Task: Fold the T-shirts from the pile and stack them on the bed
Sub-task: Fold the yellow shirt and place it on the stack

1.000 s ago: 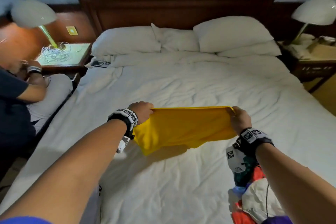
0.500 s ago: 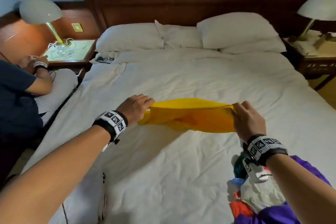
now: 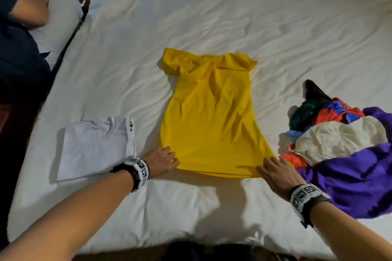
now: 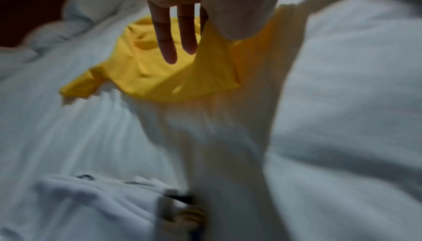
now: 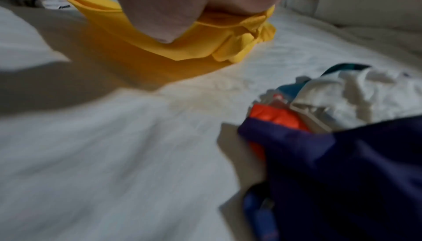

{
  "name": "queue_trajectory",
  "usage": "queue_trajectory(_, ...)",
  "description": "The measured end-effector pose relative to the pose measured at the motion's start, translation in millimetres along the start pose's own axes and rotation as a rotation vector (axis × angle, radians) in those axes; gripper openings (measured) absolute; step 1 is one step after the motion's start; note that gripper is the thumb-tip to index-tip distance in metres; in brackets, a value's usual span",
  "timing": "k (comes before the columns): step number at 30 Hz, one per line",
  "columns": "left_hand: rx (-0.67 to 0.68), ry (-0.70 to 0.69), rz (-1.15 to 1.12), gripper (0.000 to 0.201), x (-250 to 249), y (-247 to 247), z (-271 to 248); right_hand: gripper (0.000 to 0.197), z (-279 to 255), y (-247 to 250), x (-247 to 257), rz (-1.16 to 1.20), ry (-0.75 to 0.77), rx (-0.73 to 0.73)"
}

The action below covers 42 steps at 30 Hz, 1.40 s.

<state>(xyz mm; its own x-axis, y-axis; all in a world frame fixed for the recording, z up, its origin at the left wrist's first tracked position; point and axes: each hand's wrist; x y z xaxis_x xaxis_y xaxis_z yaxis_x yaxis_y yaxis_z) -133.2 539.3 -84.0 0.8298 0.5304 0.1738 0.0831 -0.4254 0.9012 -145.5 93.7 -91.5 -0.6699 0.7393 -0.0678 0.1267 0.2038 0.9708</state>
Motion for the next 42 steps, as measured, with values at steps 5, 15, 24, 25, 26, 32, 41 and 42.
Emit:
queue_trajectory(5,0.229,0.014,-0.092,0.035,-67.3,-52.1,-11.6,0.034,-24.7,-44.5,36.6,0.078,-0.020,0.076)
queue_trajectory(15,-0.154,1.056,-0.806,0.027,-71.9,-51.3,-19.8,0.029,-0.5,-53.2,36.9,0.579,-0.910,0.083)
queue_trajectory(24,-0.100,1.643,-1.590,0.048,-63.4,-64.4,12.1,0.017,37.5,-64.2,52.7,0.932,-1.177,0.226)
queue_trajectory(25,-0.184,1.650,-1.635,0.037,-62.5,-66.8,9.0,0.015,36.5,-62.9,51.4,0.955,-1.206,0.189)
queue_trajectory(26,-0.267,1.652,-1.680,0.025,-62.8,-68.9,4.8,0.017,34.7,-61.3,50.2,0.968,-1.228,0.152)
queue_trajectory(32,-0.519,1.670,-1.782,0.034,-74.8,-72.6,-29.2,0.055,8.1,-50.9,54.4,1.028,-1.336,0.101)
queue_trajectory(41,-0.439,1.654,-1.523,0.047,-87.5,-76.4,-40.0,0.034,-0.9,-54.6,57.3,0.986,-1.339,0.203)
queue_trajectory(42,-0.435,1.655,-1.511,0.044,-87.3,-73.5,-40.0,0.029,0.0,-53.2,59.1,0.988,-1.351,0.171)
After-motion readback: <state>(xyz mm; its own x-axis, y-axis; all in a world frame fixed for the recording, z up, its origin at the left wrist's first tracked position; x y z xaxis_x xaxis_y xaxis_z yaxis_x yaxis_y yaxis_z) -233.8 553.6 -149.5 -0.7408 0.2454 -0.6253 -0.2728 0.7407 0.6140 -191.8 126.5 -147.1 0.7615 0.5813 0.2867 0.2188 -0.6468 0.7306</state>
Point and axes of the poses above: each hand's wrist, its own z-axis towards the middle knuckle, its own y-axis out of the back of the hand, x = y × z, and after that the axes turned 6 degrees about -z, right-handed
